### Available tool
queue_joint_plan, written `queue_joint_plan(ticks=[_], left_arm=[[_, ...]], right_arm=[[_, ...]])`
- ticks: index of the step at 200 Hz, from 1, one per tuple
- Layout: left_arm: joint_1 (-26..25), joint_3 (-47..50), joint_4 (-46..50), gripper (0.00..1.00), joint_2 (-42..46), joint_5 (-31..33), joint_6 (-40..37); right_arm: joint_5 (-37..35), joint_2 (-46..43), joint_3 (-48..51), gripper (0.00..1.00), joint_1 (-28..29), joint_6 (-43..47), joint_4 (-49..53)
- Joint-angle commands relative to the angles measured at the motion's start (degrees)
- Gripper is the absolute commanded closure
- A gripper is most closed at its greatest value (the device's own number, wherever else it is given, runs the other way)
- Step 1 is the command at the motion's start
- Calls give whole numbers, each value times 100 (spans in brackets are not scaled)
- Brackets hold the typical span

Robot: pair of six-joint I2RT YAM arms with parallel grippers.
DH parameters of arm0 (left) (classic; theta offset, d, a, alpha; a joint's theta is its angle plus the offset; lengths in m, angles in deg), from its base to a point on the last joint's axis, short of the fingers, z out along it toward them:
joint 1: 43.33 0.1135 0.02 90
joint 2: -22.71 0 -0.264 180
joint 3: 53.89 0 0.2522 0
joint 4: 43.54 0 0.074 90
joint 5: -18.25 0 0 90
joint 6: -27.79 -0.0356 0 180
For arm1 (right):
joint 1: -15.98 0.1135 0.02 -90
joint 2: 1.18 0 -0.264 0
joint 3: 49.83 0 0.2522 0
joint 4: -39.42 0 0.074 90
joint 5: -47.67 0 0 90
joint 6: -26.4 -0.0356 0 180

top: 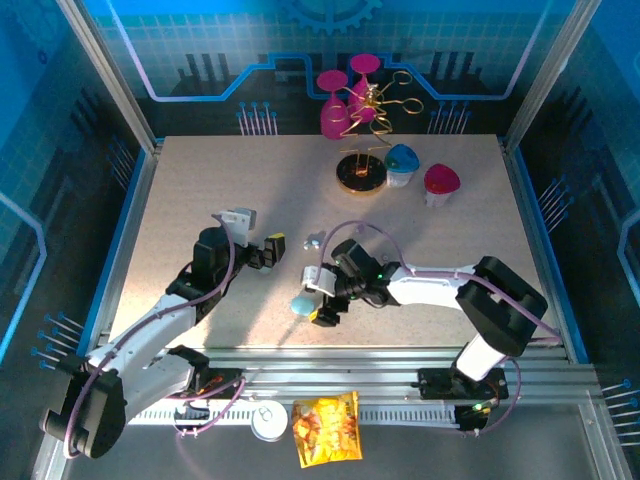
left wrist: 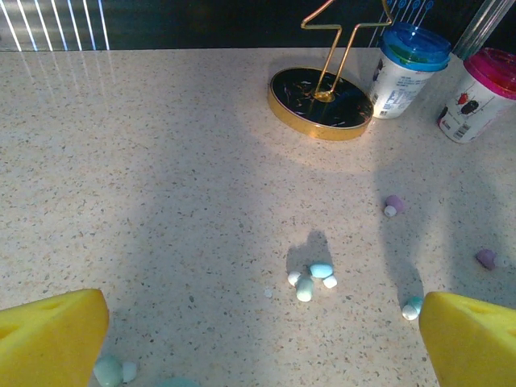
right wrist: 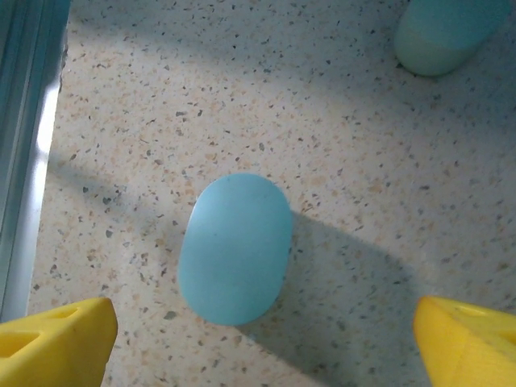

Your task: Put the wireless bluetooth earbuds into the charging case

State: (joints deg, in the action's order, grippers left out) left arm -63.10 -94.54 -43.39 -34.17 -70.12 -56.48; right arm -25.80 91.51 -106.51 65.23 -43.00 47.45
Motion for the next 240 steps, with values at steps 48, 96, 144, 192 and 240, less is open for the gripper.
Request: queue_joint_plan(ticks=[48, 96, 144, 192, 240], left_arm=[[-18, -132, -278, 1, -200, -189, 79], [-18, -108, -142, 0, -37, -135, 33], [-17, -147, -126, 1, -31, -139, 33], [-18, -193, -153, 0, -90, -176, 59], [-14, -92, -350, 1, -6, -297, 52]], right_arm=[[-632, 418, 434, 5, 533, -939, -1891], [-655, 709, 306, 18, 487, -782, -1850], [-487, 865, 240, 38, 450, -652, -1523], [-490, 765, 243, 60, 434, -595, -1395], [-523, 134, 283, 71, 295, -534, -1062]])
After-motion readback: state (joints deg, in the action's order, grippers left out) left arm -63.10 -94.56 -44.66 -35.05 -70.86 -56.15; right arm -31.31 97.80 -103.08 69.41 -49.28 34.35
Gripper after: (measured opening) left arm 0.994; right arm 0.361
